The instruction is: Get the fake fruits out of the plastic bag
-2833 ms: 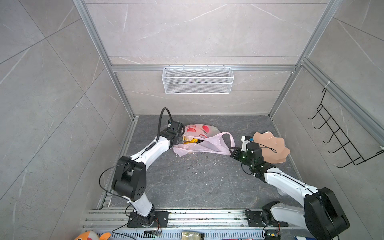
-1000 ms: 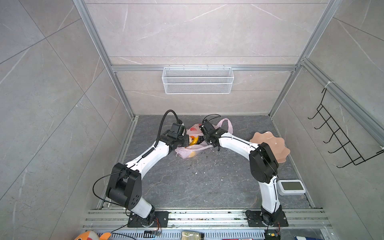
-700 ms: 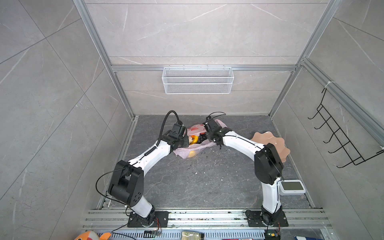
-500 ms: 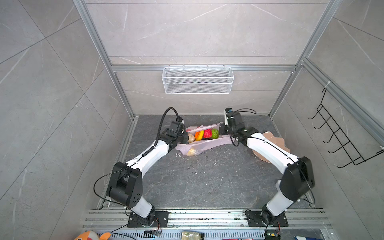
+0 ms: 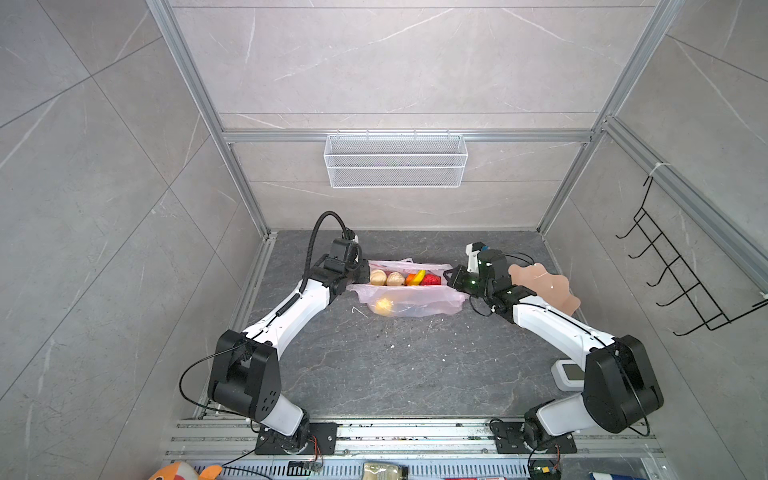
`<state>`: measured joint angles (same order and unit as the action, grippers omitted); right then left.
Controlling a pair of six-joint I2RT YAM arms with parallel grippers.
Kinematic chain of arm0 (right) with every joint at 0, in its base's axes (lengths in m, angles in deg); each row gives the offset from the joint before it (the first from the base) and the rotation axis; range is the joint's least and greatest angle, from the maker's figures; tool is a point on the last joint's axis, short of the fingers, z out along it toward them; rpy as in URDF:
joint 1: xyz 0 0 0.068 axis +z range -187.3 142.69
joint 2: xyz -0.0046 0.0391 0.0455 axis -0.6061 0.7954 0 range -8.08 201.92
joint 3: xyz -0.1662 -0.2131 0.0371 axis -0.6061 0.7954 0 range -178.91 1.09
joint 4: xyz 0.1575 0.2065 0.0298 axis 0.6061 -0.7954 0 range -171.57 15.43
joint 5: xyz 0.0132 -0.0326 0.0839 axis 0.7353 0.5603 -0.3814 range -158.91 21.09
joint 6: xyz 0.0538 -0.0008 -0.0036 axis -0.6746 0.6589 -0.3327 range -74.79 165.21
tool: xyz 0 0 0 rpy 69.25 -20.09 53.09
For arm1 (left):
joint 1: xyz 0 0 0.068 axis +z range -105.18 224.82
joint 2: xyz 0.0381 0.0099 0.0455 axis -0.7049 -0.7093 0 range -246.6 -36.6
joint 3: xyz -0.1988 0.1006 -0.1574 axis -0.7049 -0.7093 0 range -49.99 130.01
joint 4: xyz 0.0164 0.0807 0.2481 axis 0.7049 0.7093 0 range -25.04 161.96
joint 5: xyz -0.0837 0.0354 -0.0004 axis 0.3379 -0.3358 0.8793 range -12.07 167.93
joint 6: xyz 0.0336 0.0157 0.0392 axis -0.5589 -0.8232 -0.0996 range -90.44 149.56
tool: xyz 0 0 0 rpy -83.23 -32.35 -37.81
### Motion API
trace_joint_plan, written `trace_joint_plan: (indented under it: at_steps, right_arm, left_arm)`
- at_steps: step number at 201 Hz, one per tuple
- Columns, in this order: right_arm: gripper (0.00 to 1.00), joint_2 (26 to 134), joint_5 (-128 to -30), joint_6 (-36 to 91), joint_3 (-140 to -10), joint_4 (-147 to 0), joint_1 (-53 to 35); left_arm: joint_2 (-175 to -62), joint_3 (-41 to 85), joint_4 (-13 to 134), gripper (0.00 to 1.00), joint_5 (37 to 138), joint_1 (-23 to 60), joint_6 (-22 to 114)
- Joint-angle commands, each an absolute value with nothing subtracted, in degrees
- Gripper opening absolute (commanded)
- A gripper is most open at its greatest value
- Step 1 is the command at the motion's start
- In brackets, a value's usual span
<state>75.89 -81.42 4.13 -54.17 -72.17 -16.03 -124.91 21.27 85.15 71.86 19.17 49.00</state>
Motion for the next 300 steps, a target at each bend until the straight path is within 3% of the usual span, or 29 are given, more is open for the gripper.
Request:
trace_joint_plan:
  at_steps: [1,35,92,129,153,175,203,243,272,283,291,292,300]
  right_arm:
    - [0.0,72.2,-79.8,3.3,-53.3,-70.0,-15.6]
    - [0.0,69.8,-77.7,4.5,-51.8,-70.8,-14.6]
    - [0.0,68.3,-75.9,4.4,-51.1,-72.1,-14.3]
    - [0.0,67.4,-75.3,2.5,-50.2,-70.8,-14.9]
    - [0.0,67.5,-77.9,0.3,-50.0,-69.2,-18.0]
    - [0.0,70.2,-86.2,-4.1,-50.1,-63.5,-24.1]
    - [0.0,75.6,-93.6,-8.2,-52.0,-59.2,-28.8]
    - [0.0,79.4,-97.4,-8.7,-54.1,-55.3,-27.6]
    - [0.0,80.3,-94.7,2.6,-60.9,-67.4,-22.9]
    - [0.17,80.2,-90.9,7.7,-64.2,-74.0,-20.9]
    - [0.43,79.6,-87.5,10.1,-66.0,-78.0,-20.1]
    - [0.5,79.4,-86.4,10.4,-66.3,-78.9,-20.0]
    - [0.69,78.5,-82.7,11.6,-67.0,-81.8,-20.0]
  left_arm:
    - [-123.0,27.0,93.9,0.57,64.5,14.4,52.9]
    - [-122.8,28.8,100.1,0.64,61.3,10.7,62.6]
    - [-125.9,26.8,102.5,0.75,53.1,8.2,67.7]
    - [-126.8,20.2,95.0,0.77,59.4,12.1,67.0]
    - [-126.5,13.9,86.4,0.62,67.0,14.6,64.9]
    - [-123.9,4.2,75.7,0.27,73.4,18.9,64.0]
    - [-119.5,-3.9,68.7,0.0,76.1,24.8,61.9]
    - [-111.4,-8.4,63.9,0.0,75.9,27.6,59.6]
    - [-111.8,-5.6,63.5,0.0,79.1,23.5,55.8]
    - [-113.7,-3.0,65.8,0.0,77.8,20.5,53.8]
    - [-115.0,-1.7,66.9,0.0,77.0,18.6,53.2]
    - [-115.2,-1.6,67.0,0.0,76.9,18.4,53.2]
    - [-116.0,-1.1,66.8,0.0,76.6,17.2,53.5]
